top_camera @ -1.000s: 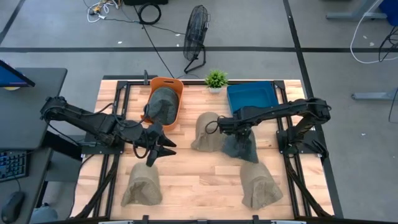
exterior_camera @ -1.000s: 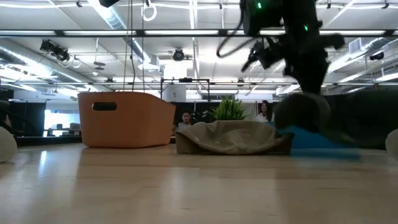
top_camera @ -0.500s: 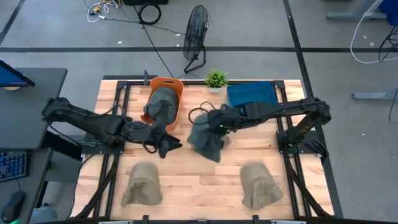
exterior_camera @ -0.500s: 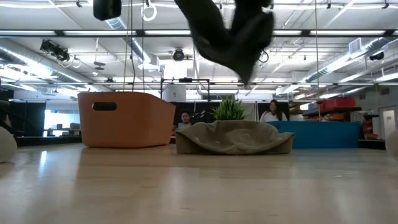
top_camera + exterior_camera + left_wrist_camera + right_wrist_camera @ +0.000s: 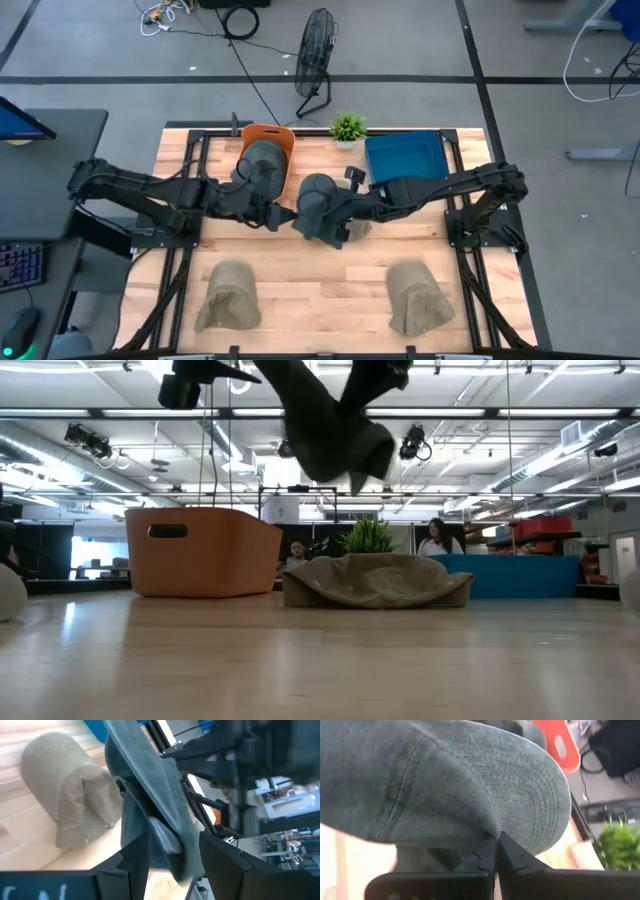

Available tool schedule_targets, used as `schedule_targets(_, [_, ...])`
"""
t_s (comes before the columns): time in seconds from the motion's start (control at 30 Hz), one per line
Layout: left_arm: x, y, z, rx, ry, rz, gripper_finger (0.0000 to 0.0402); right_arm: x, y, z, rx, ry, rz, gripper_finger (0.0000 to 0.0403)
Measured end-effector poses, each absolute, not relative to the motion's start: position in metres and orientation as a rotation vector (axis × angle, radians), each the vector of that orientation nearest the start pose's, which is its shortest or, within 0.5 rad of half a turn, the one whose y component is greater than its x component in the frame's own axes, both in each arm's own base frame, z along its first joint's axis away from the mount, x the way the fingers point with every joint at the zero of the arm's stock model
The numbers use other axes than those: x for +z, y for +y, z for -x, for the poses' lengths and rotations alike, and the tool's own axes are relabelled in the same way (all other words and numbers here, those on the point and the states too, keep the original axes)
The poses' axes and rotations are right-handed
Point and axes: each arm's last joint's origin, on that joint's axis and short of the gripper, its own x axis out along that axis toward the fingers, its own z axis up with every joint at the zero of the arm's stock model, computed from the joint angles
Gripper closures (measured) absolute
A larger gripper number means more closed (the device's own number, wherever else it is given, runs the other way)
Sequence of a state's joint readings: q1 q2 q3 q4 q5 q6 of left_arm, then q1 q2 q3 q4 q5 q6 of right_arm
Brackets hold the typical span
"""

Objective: Pick & Place hat
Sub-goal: Put the black cap into the orange bin

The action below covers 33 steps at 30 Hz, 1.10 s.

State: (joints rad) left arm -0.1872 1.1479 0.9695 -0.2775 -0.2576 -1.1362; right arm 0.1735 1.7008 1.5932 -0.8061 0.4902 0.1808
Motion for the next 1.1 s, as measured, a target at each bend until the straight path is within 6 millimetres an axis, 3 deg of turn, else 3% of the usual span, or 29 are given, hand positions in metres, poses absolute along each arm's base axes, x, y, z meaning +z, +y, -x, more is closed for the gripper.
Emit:
schedule_targets(0.47, [0.323, -0.035, -0.251, 0.259, 0.301, 1.027, 0.0233, 0.334, 0.051, -0.368, -0.324, 0.727, 0.236, 0.0401])
schedule_targets(0.57, [0.324, -0.036, -0.251, 0.243, 0.304, 1.007, 0.0254, 0.336, 0.051, -0.370, -0.327, 0.689, 0.223, 0.0399])
schedule_targets(0.73, [0.324, -0.036, -0.251, 0.229, 0.314, 1.003, 0.0325, 0.338, 0.051, -0.372, -0.312, 0.667, 0.239, 0.0389])
schedule_targets(0.87, [0.323, -0.036, -0.251, 0.226, 0.323, 0.974, 0.0386, 0.338, 0.051, -0.372, -0.301, 0.673, 0.239, 0.0363])
schedule_targets(1.1, [0.321, -0.029, -0.251, 0.270, 0.335, 0.976, 0.0388, 0.338, 0.054, -0.372, -0.301, 0.658, 0.111, 0.0280])
